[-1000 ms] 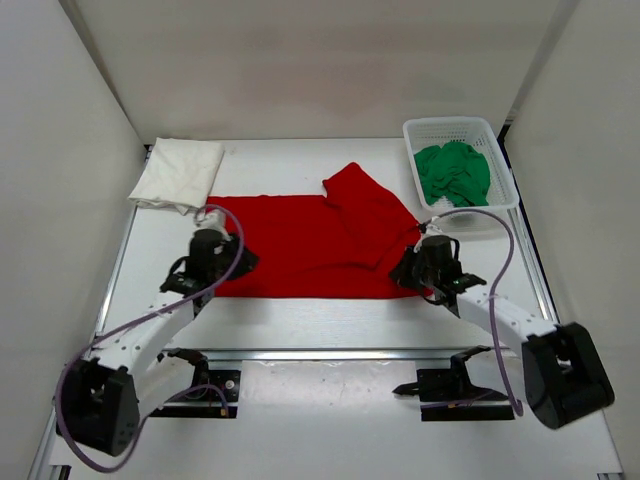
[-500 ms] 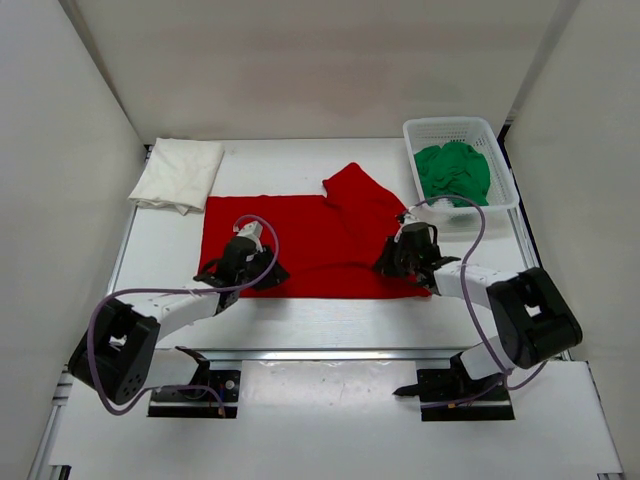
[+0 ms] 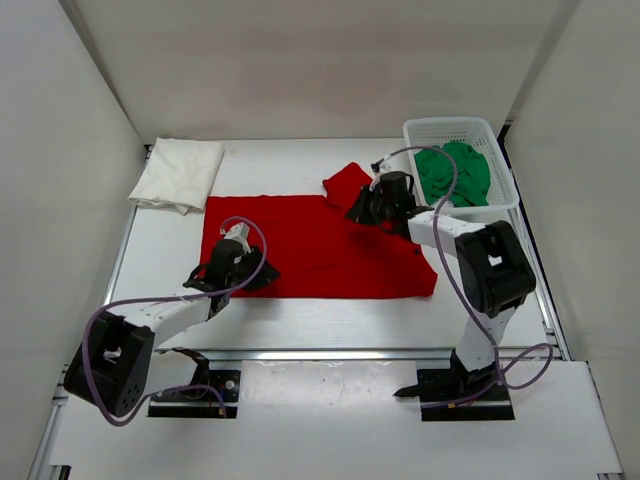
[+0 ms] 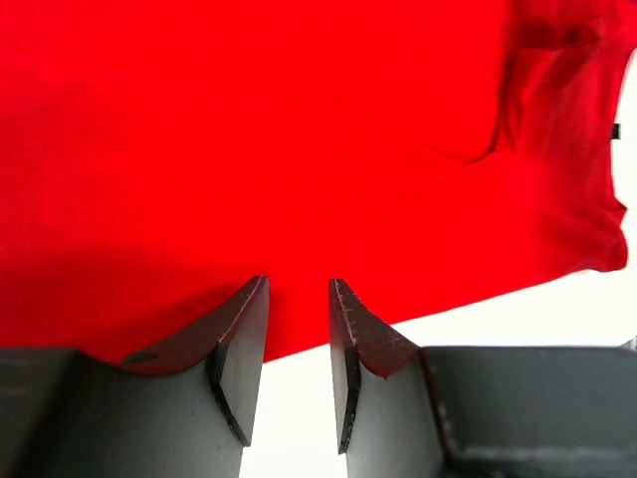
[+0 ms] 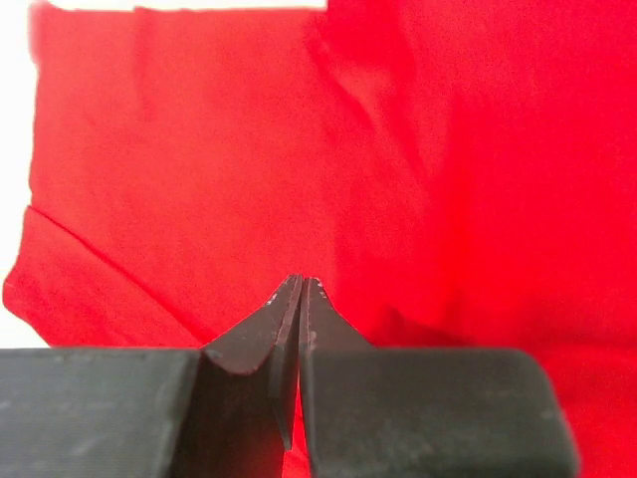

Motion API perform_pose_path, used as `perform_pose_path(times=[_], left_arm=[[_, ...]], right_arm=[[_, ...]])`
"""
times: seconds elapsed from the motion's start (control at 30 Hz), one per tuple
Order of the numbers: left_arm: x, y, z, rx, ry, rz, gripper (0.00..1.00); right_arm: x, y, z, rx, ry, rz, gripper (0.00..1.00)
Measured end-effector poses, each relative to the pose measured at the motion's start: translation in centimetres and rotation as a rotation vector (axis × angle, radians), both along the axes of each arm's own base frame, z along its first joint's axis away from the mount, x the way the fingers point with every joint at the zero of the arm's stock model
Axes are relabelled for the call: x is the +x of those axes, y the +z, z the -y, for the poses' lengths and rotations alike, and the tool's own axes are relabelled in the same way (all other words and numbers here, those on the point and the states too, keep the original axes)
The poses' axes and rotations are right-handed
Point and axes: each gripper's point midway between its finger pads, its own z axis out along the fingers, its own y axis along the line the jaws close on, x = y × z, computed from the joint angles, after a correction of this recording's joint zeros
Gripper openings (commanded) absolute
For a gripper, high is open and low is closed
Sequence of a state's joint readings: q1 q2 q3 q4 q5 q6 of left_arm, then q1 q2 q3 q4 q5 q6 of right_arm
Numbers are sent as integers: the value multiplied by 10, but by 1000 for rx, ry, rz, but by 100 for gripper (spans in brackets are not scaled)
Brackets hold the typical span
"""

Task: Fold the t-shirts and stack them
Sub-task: Fold the flattened tshirt in 1/3 of the way

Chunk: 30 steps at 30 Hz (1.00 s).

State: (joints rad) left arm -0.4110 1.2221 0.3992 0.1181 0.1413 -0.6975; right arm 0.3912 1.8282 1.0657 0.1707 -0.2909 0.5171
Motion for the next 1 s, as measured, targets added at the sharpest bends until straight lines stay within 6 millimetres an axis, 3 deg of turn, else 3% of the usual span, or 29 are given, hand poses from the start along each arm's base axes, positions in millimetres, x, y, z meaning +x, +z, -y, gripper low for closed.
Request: perform_pose_path(times=[0.1, 0.17, 0.23, 0.37, 0.53, 0.63, 0.9, 1.0], left_arm=[[1, 10, 4, -9, -11, 29, 42], [2, 16, 10, -9, -24, 44, 42], [3, 18, 18, -4, -46, 48, 41], [7, 7, 22, 9, -59, 5, 38], [9, -12, -11, 7, 31, -76, 39], [0, -29, -29, 3, 77, -142, 39], [-35, -28, -30, -80, 48, -163, 44], [-37, -20, -36, -63, 60, -200, 47]], right_arm=[[4, 27, -2, -8, 4, 71, 0], [-11, 39, 4, -17, 7, 106, 0], [-36, 38, 12, -23, 16, 109, 0], [-90, -3, 32, -71, 24, 15, 0], [-151, -62, 64, -160, 6, -144, 0], [-154, -62, 72, -156, -13, -135, 0], [-188, -60, 80, -148, -12, -163, 2], [-184, -51, 82, -152, -13, -179, 16]])
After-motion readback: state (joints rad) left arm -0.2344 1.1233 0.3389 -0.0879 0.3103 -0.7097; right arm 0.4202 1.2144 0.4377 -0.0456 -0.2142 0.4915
